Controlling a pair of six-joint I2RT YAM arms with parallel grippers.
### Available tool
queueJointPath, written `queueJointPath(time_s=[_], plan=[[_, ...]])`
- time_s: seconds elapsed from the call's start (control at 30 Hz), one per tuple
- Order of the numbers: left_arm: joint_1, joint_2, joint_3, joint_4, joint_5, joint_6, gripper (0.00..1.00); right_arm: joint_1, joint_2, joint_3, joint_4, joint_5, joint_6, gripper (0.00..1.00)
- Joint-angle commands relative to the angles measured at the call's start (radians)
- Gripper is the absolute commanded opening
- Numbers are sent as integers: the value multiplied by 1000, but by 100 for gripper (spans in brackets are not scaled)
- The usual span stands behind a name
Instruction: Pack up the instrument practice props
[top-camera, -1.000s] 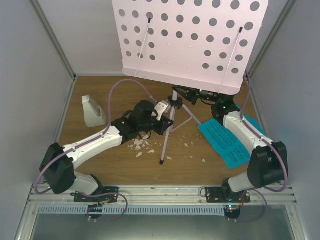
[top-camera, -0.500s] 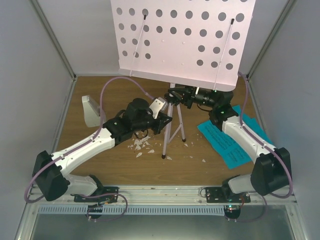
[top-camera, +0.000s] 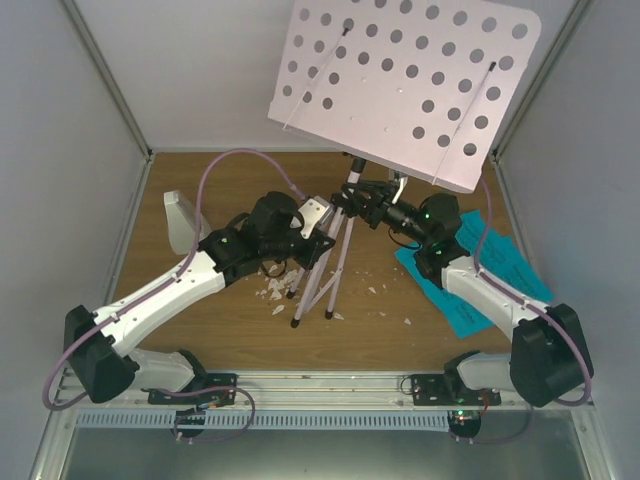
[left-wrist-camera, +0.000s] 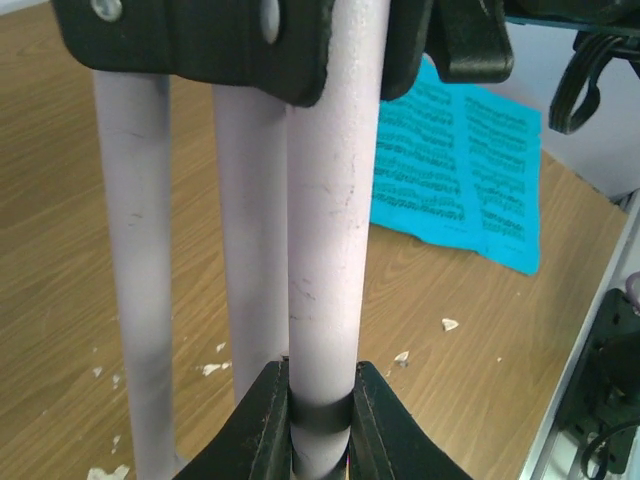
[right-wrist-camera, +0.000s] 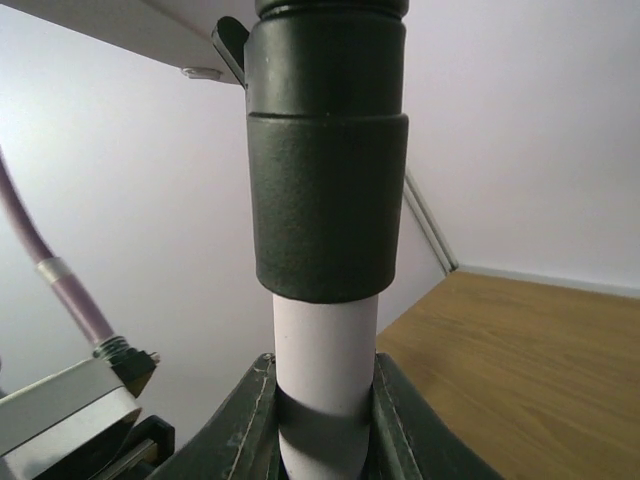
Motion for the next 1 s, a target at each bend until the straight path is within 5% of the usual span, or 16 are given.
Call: queueJointPath(time_s=[0.0, 0.17, 0.97], plan=[[24, -69, 99, 182, -124, -7, 0, 48, -31, -66, 201, 89, 86, 1], [24, -75, 57, 161, -140, -9, 0, 50, 0, -208, 393, 166, 212, 1], [22, 7, -161, 244, -163, -25, 0, 70, 243, -440, 627, 344, 409, 0]])
